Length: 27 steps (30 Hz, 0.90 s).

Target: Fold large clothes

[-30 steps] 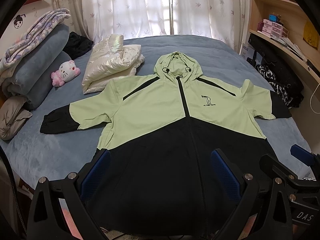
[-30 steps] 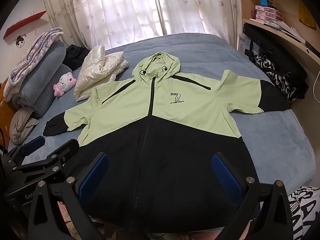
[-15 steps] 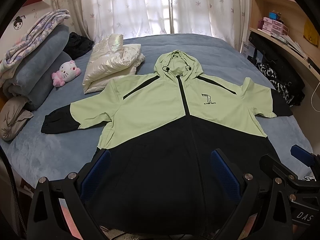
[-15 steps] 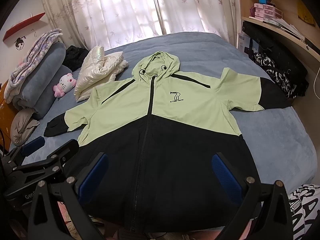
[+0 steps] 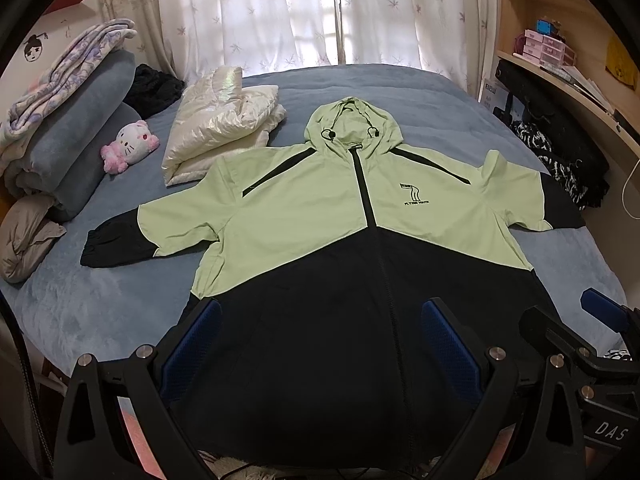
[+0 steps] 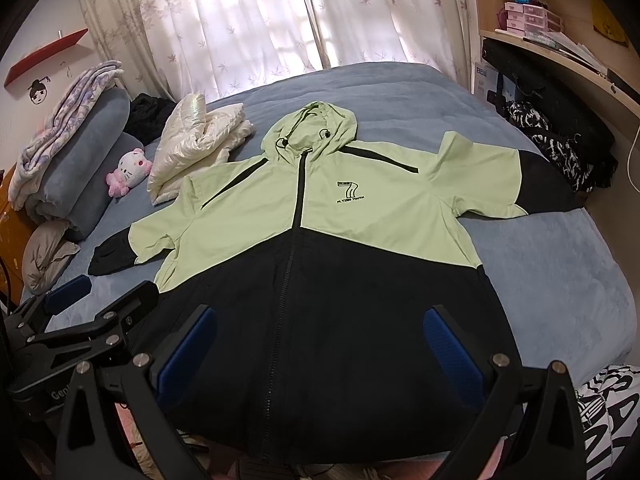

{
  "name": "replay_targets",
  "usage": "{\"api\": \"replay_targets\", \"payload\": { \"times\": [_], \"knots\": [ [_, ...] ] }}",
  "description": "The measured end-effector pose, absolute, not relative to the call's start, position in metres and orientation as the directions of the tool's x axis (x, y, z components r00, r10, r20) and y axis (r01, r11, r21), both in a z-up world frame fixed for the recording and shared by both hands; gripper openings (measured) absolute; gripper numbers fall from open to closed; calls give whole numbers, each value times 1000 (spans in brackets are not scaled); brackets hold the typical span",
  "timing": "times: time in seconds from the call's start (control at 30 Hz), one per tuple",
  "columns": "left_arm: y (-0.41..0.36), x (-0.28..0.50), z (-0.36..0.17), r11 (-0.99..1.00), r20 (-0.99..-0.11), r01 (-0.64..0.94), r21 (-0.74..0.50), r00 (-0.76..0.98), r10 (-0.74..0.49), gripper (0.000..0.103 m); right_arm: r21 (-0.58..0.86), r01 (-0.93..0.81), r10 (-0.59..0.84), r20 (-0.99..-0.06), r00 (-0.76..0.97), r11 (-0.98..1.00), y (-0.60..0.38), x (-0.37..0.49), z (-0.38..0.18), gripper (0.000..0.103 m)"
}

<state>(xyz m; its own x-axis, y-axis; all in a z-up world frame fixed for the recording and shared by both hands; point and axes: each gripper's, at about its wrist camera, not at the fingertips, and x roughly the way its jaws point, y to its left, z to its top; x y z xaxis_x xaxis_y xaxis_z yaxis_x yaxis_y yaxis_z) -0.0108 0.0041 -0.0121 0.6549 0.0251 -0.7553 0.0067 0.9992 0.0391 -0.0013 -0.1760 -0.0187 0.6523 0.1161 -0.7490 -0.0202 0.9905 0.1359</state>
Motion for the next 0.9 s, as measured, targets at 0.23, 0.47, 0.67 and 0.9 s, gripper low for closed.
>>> {"api": "replay_targets", "payload": {
  "times": [0.23, 0.47, 0.67, 0.9],
  "knots": [
    [0, -9, -13, 999, -761, 9, 44, 649, 28, 99, 140, -19, 119, -751, 650, 990, -176, -2, -20, 103],
    [-2, -6, -13, 999, -766, 10, 48, 642, 30, 99, 149, -13, 123, -755, 644, 989, -180, -1, -23, 103],
    [-4, -3, -11, 999, -770, 18, 43, 638, 22, 99, 150, -14, 123, -754, 646, 989, -184, 1, -22, 103],
    [-11, 11, -4, 998, -754, 42, 38, 656, 1, 99, 118, -19, 101, -740, 665, 993, -187, 7, -17, 103]
  ]
}}
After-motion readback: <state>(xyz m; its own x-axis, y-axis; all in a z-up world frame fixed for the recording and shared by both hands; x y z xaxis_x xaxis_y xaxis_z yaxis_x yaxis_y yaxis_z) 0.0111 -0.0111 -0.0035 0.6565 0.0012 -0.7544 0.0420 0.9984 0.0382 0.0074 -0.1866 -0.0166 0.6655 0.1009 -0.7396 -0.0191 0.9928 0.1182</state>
